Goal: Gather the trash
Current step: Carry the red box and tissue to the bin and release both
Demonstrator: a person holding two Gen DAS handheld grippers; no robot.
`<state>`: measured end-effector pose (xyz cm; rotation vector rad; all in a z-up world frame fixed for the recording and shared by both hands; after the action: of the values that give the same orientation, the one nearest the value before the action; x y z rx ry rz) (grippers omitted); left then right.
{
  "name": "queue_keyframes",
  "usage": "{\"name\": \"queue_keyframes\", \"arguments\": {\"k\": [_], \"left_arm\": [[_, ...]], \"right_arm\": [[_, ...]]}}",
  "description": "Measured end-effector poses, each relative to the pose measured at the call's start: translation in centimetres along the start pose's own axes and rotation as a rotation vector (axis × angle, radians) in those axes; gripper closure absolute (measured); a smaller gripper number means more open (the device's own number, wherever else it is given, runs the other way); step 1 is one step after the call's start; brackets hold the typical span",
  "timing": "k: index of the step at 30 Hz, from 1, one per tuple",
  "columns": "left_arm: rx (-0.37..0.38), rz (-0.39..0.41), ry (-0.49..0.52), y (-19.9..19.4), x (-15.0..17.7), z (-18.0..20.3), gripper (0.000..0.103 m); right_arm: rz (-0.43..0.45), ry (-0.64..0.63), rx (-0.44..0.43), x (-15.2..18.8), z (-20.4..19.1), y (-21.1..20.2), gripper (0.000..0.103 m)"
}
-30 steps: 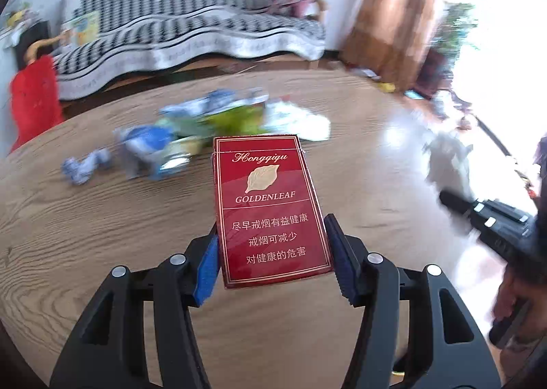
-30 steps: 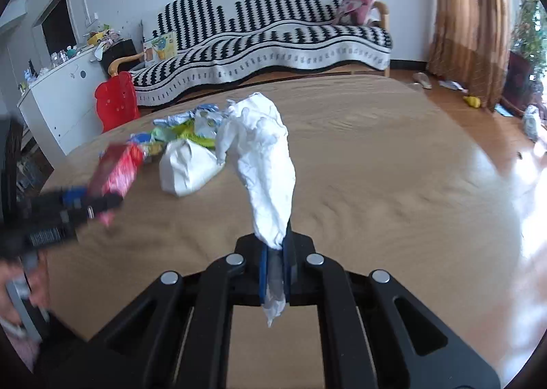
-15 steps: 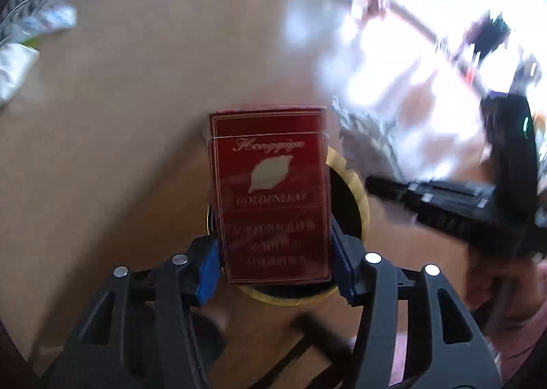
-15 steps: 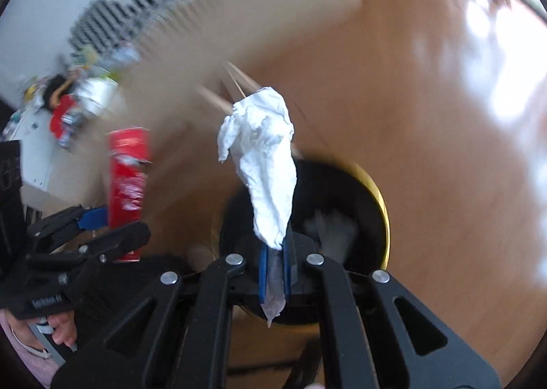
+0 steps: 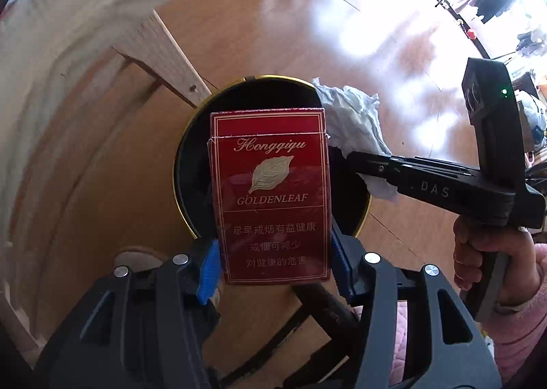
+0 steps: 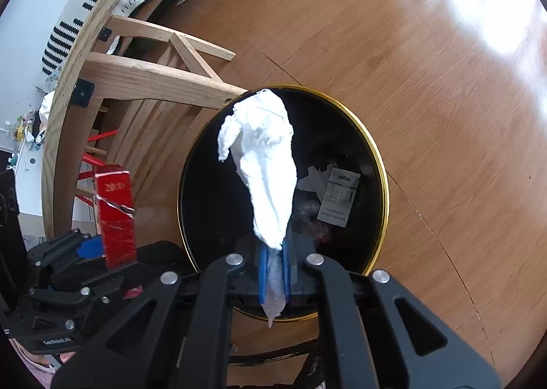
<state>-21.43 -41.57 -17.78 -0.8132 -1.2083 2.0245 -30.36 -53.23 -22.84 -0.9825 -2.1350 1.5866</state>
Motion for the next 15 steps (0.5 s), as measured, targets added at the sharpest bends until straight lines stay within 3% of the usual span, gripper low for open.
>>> {"name": "queue_keyframes", "arguments": {"k": [6, 7, 8, 9, 10, 11, 15], "left_arm": [[0.019, -0.025, 0.036, 1.2, -0.2, 0.3, 0.049], [0.007, -0.034, 0.055, 1.5, -0.1, 0.4, 0.043], [-0.013, -0.035, 0.064, 1.8, -0.1, 0.4, 0.021], [-0.035, -0.020, 0.069, 1.7, -0.2, 0.4, 0.009], [-0.055, 0.007, 0.075, 2.0, -0.6, 1.0, 0.006], [-0.069, 0.033, 0.088, 1.6, -0.8, 1.1, 0.006], [-0.124, 0.114, 0.160, -0.5, -1.7, 1.8, 0.006]], "right_arm": [[0.037, -0.003, -0.030, -0.3, 0.5, -0.7, 0.096], [0.049, -0.007, -0.027, -0.7, 0.7, -1.1, 0.093], [0.053, -0.006, -0.020, -0.8, 0.7, -1.4, 0.088], [0.068, 0.005, -0.014, -1.2, 1.1, -2.0, 0.059], [0.098, 0.016, -0.013, -1.5, 1.3, -2.7, 0.018], [0.145, 0.026, 0.004, -1.8, 1.7, -3.5, 0.009], [0.274, 0.017, 0.158, -2.6, 2.9, -6.1, 0.007]]}}
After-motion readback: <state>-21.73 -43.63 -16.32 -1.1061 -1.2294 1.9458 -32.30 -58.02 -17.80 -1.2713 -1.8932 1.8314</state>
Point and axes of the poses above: each gripper's, at about its wrist camera, not at the fingertips, and y roughly the way its jaws point, z to its right, x to its underside, the point moved 6 cm from there along y, roughly the way its jaws point, and after that the axes turned 10 degrees about x, right-handed, at the moved point
